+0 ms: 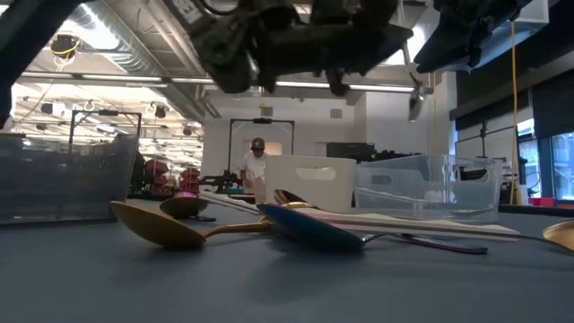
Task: Sort silverware by color (type)
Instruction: Put the green spoon into the transparent bin
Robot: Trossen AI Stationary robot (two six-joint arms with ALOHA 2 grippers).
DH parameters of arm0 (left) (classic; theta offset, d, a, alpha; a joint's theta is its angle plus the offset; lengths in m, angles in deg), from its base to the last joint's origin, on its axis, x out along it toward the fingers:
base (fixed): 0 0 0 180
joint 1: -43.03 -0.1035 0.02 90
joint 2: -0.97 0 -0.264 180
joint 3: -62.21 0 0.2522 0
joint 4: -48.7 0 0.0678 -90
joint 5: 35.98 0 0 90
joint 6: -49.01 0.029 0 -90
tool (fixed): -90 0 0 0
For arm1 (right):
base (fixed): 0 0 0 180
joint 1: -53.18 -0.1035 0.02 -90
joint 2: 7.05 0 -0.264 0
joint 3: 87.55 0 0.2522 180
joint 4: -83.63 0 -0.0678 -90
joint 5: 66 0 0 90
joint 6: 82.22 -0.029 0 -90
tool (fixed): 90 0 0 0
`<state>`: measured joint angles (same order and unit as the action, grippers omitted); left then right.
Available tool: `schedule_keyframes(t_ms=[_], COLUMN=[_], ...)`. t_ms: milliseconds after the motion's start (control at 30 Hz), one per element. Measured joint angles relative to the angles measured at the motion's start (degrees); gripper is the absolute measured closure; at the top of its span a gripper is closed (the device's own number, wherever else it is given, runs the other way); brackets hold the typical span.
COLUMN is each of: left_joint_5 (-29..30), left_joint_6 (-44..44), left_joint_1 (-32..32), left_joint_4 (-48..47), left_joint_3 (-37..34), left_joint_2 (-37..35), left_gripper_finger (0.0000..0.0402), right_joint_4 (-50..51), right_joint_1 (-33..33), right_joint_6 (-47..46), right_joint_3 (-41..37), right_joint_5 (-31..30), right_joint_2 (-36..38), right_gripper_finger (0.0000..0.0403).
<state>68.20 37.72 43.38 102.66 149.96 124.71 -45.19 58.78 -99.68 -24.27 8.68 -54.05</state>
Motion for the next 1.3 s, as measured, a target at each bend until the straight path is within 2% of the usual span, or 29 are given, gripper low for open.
schedule_keyframes(t_ms=[200, 367, 700, 900, 1300], left_joint_5=[5.67, 9.15, 9.17, 9.06, 9.03], left_joint_6=[-4.14, -9.65, -11.22, -11.23, -11.23], left_joint_1=[-0.96, -1.91, -3.02, -2.96, -3.04], left_joint_4=[-3.10, -6.79, -14.91, -19.51, -19.71], left_joint_3=[5.62, 7.05, 7.03, 7.03, 7.03], left_joint_2=[4.57, 7.16, 8.00, 8.00, 8.00], left_gripper_finger=[0.0372, 0.0372, 0.0368, 0.0338, 0.0274], right_joint_4=[-0.02, -0.31, -0.38, -0.37, 0.25], right_joint_1=[0.01, 0.04, 0.04, 0.04, 0.04], right_joint_6=[0.80, 2.98, 3.02, 3.03, 3.03], right_joint_3=[0.00, 0.04, 0.04, 0.04, 0.04], right_joint_5=[4.16, 5.48, 5.46, 5.47, 5.48], right_joint_2=[0.96, 2.47, 3.03, 2.99, 2.99], right_gripper_finger=[0.0253, 0.0253, 0.0253, 0.0253, 0.0253])
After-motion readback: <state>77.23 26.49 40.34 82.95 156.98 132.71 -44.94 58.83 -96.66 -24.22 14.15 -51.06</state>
